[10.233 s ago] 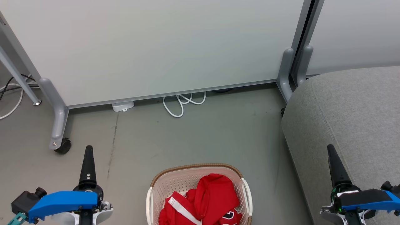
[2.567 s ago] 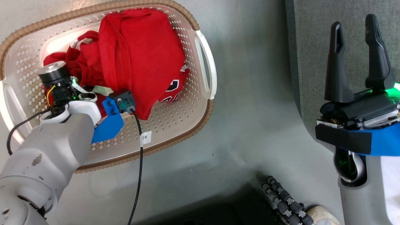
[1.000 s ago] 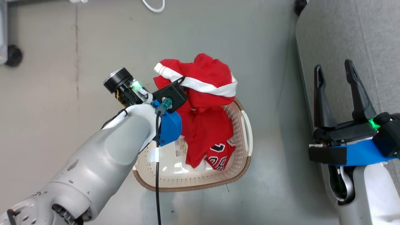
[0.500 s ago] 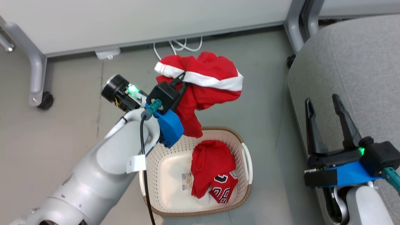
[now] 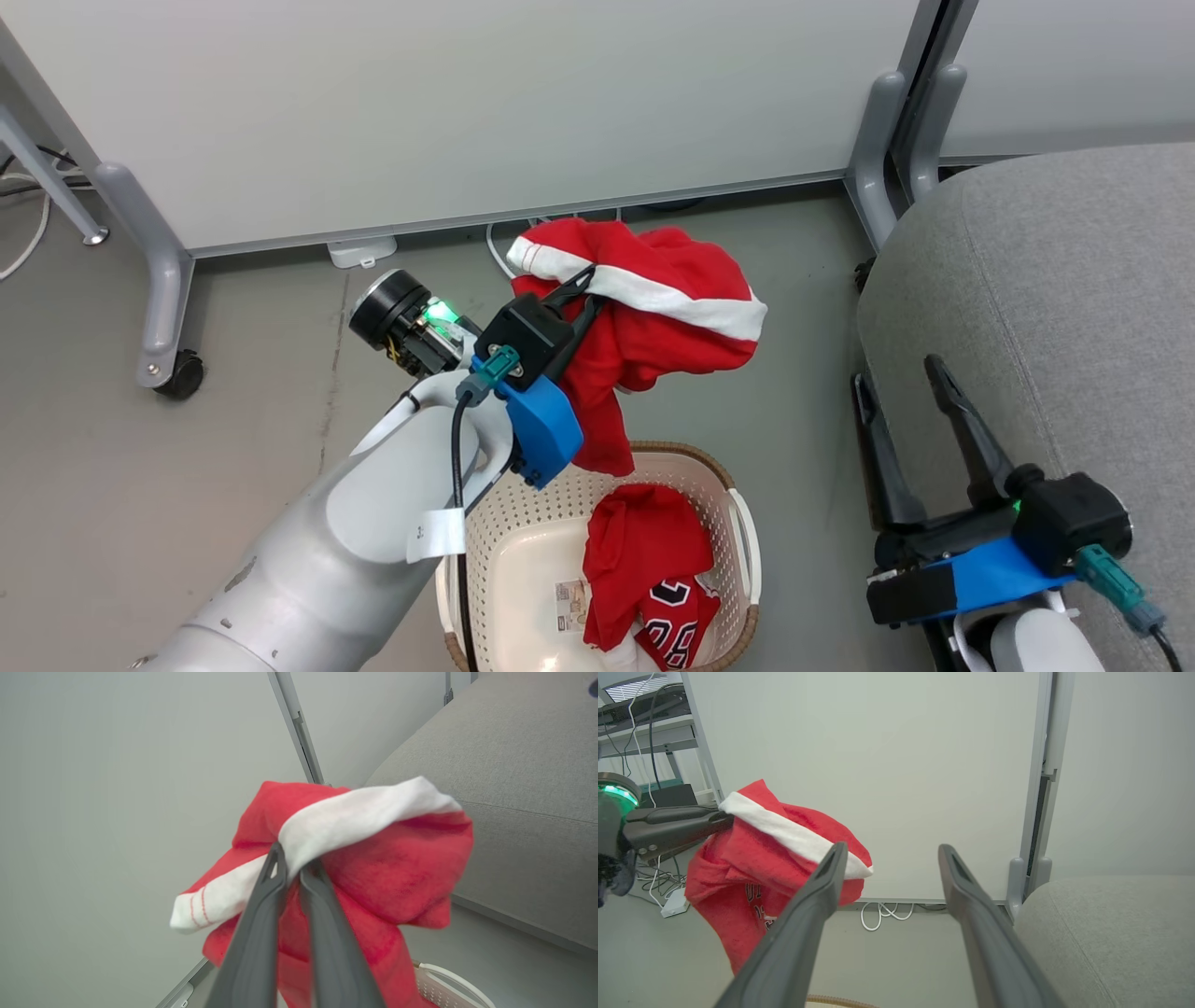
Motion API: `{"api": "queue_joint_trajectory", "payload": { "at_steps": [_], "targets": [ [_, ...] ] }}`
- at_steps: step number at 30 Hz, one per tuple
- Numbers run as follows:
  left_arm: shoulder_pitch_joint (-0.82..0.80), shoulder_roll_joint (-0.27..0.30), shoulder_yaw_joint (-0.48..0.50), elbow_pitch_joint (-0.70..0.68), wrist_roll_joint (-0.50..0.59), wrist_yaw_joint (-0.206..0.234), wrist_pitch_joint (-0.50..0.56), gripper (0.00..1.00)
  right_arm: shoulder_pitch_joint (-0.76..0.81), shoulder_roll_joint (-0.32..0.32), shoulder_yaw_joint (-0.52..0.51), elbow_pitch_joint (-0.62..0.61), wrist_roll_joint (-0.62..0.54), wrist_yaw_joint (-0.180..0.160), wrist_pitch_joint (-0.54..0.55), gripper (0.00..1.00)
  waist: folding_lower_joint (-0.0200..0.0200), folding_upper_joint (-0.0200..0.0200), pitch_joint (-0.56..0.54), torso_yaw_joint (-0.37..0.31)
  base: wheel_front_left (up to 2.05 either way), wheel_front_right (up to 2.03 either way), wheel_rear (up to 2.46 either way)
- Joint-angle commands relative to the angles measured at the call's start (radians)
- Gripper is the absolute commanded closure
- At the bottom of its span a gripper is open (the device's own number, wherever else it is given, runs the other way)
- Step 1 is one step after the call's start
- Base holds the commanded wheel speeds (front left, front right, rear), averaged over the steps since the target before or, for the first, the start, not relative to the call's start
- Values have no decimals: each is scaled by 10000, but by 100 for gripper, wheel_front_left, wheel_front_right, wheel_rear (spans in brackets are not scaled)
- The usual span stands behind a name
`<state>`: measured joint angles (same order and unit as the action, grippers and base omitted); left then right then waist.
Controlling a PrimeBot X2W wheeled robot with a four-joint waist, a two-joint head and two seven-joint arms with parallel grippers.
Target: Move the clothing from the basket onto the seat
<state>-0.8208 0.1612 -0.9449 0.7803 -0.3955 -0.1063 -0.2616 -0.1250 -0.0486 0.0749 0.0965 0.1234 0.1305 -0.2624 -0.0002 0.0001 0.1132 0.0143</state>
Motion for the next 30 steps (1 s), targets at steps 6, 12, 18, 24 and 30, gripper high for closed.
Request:
{"api": "queue_joint_trajectory", "payload": {
  "at_steps": [6, 12, 18, 24, 30],
  "targets": [
    [-143, -128, 181, -111, 153, -76, -51, 100, 41, -32, 464, 190, 84, 5, -38, 0, 2, -1, -1, 102, 0, 0, 0],
    [-290, -291, 232, -88, 267, -136, -51, 100, -324, -32, 1093, 484, -10, 5, -38, 0, 2, -1, 74, 194, 0, 0, 0],
    [-395, -470, 263, -78, 342, -160, -51, 100, -669, -35, 1928, 925, 32, 3, -38, 0, 2, -1, 135, 272, 0, 0, 0],
    [-508, -604, 303, -124, 420, -193, -51, 100, -1251, -33, 2754, 1523, 59, 5, -38, 0, 2, -1, 265, 352, 0, 0, 0],
    [-583, -733, 270, -184, 469, -225, -51, 100, -1858, -33, 3250, 2050, 210, 5, -38, 0, 2, -1, 394, 485, 0, 0, 0]
  ]
}}
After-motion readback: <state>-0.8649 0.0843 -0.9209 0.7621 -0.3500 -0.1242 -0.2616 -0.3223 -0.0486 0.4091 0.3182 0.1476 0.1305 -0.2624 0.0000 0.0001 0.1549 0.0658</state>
